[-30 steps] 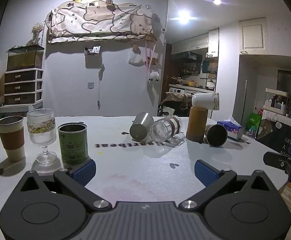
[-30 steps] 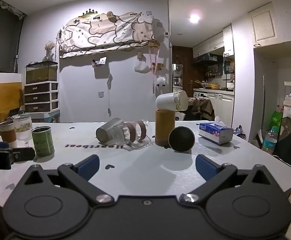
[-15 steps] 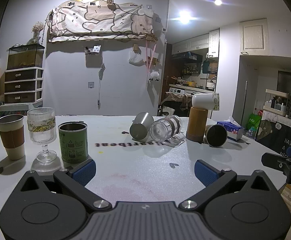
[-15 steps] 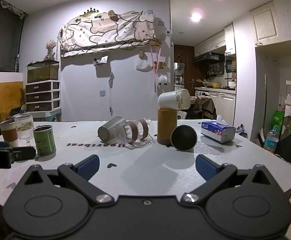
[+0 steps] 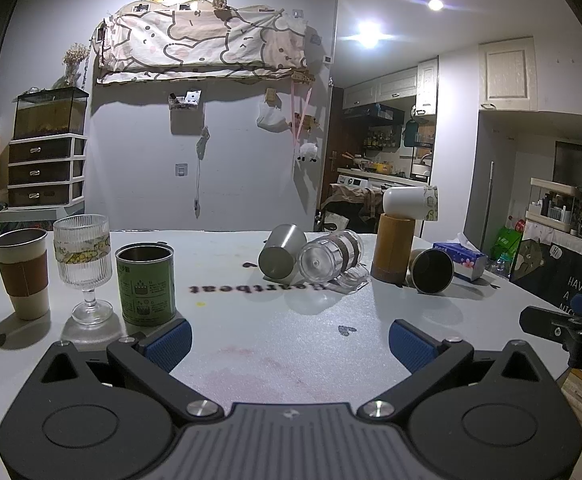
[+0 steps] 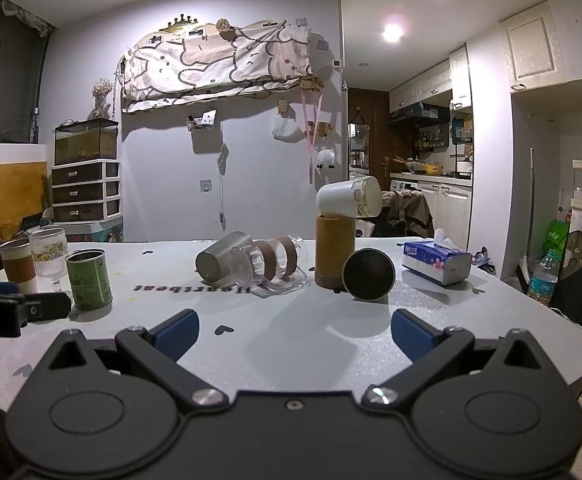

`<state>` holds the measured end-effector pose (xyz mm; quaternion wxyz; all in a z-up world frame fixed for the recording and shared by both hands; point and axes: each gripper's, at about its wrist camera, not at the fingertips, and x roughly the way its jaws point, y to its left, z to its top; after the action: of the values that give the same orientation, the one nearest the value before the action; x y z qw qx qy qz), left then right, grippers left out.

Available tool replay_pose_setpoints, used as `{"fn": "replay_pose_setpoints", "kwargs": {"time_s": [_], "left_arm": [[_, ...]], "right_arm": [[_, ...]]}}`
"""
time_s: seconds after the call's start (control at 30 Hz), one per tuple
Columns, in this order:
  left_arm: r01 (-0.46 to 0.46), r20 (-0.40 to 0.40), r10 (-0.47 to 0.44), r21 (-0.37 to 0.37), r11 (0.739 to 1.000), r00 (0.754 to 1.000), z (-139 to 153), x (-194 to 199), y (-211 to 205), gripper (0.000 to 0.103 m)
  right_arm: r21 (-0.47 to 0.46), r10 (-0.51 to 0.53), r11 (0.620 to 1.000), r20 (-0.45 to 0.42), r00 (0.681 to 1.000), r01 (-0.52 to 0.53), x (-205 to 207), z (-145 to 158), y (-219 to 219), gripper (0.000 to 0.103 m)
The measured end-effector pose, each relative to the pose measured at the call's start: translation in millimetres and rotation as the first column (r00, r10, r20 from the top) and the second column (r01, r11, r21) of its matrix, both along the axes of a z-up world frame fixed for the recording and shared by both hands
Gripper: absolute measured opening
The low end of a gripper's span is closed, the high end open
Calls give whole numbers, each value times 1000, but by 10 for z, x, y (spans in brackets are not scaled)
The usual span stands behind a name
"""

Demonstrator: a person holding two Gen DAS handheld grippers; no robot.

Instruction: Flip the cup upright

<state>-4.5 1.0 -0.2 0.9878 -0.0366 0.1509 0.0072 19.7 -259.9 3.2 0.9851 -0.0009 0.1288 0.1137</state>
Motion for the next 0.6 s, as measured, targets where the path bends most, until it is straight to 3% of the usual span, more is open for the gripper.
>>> {"fn": "replay_pose_setpoints", "kwargs": {"time_s": [0.6], "left_arm": [[-1, 1, 1, -4, 1000, 1000, 6, -11, 21, 103]], "right_arm": [[-1, 9, 1000, -2, 1000, -9, 18, -10, 19, 103]]}}
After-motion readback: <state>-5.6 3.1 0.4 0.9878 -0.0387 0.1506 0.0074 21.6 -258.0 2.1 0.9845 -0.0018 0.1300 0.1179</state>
